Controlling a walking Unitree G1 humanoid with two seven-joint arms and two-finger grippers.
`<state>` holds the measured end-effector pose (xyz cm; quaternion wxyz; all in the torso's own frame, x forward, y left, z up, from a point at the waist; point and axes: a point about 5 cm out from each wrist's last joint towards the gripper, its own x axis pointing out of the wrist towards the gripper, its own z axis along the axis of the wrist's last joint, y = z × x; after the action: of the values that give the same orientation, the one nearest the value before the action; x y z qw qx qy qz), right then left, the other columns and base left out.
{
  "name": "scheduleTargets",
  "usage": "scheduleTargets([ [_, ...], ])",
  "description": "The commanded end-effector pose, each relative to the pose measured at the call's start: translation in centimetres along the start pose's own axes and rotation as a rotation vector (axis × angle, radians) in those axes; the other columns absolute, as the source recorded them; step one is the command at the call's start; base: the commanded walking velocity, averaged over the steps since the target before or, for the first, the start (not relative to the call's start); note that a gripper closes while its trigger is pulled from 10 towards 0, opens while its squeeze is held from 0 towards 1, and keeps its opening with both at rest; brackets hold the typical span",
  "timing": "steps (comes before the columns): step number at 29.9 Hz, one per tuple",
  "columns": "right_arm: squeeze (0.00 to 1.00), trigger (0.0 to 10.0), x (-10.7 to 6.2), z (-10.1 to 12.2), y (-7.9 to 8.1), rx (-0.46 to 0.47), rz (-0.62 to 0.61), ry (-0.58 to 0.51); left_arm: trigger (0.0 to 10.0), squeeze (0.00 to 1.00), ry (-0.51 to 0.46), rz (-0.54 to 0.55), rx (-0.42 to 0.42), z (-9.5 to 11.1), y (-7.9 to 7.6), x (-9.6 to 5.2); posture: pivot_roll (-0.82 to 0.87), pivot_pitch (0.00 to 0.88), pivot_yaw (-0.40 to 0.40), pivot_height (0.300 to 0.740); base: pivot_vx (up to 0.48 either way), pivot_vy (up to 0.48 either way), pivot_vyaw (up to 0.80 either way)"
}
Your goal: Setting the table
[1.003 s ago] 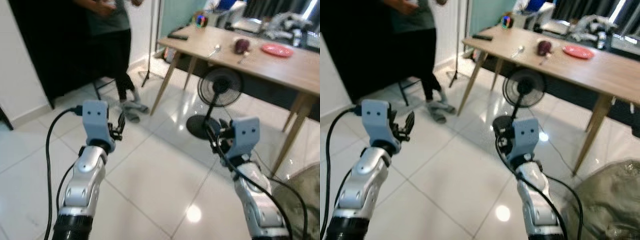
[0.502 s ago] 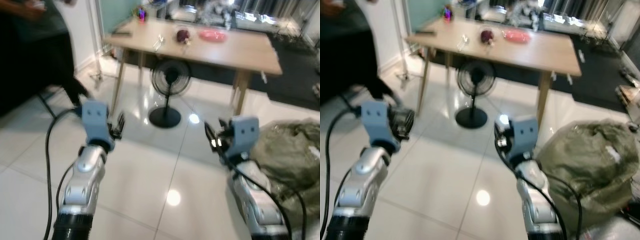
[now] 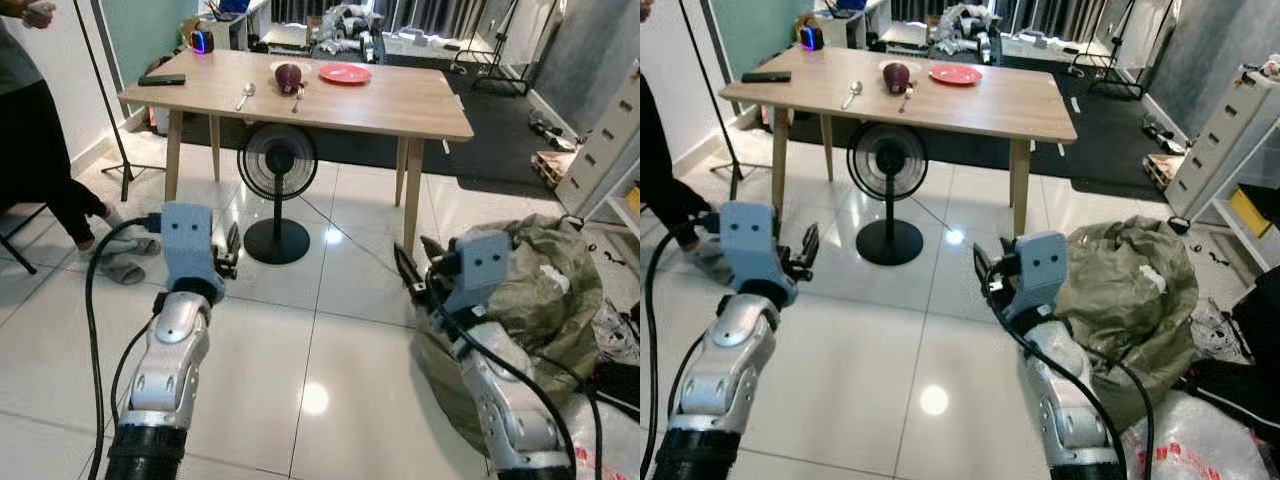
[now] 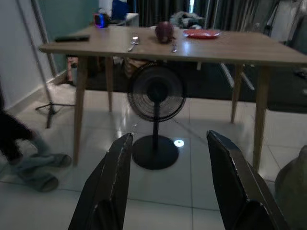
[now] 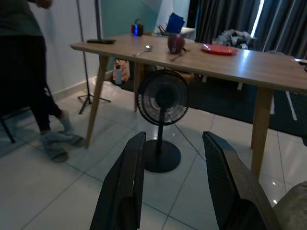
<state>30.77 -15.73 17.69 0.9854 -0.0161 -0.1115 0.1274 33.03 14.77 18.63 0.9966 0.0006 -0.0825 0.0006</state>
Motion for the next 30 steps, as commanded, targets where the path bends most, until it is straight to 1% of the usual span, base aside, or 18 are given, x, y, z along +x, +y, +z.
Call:
scheduleTargets([
  [1, 0.00, 10.0, 0.4, 0.2, 0.0, 0.019, -0.002, -0.008, 10.0, 0.00, 0.009, 0.007, 0.016, -0.2, 0.3, -0.1, -0.08, 0.000, 0.017, 0.740, 0.480, 0.000, 0.00],
  [15, 0.00, 10.0, 0.2, 0.0, -0.1, 0.029, 0.006, 0.000, 10.0, 0.00, 0.004, 0.004, 0.013, -0.2, 0.1, -0.3, -0.08, 0.000, 0.021, 0.740, 0.480, 0.000, 0.00],
  [18, 0.00, 10.0, -0.2, -0.1, 0.0, 0.014, 0.040, 0.014, 10.0, 0.00, 0.015, -0.006, 0.018, -0.6, 0.0, -0.9, -0.08, 0.000, 0.026, 0.740, 0.480, 0.000, 0.00],
  [22, 0.00, 10.0, -0.8, -0.5, 0.1, 0.003, 0.064, 0.036, 10.0, 0.00, 0.053, -0.005, 0.038, -1.7, 0.5, -2.3, -0.06, 0.000, 0.019, 0.740, 0.480, 0.000, 0.00],
  [25, 0.00, 10.0, -0.8, -0.6, 0.2, 0.004, 0.071, 0.042, 10.0, 0.00, 0.070, 0.005, 0.050, -2.2, 0.8, -3.0, -0.05, 0.000, 0.013, 0.740, 0.480, 0.000, 0.00],
  [26, 0.00, 10.0, -0.6, -0.7, 0.3, 0.008, 0.083, 0.046, 10.0, 0.00, 0.089, 0.019, 0.058, -2.7, 1.2, -3.7, -0.03, 0.000, -0.002, 0.740, 0.480, 0.000, 0.00],
  [27, 0.00, 10.0, -0.6, -0.7, 0.3, 0.008, 0.083, 0.046, 10.0, 0.00, 0.089, 0.019, 0.058, -2.7, 1.2, -3.7, -0.03, 0.000, -0.002, 0.740, 0.480, 0.000, 0.00],
  [29, 0.00, 10.0, -0.4, -0.8, 0.6, 0.013, 0.102, 0.050, 10.0, 0.00, 0.103, 0.034, 0.062, -3.0, 1.5, -4.3, -0.03, 0.000, -0.007, 0.740, 0.480, 0.000, 0.00],
  [30, 0.00, 10.0, -0.4, -0.8, 0.6, 0.013, 0.102, 0.050, 10.0, 0.00, 0.103, 0.034, 0.062, -3.0, 1.5, -4.3, -0.03, 0.000, -0.007, 0.740, 0.480, 0.000, 0.00],
])
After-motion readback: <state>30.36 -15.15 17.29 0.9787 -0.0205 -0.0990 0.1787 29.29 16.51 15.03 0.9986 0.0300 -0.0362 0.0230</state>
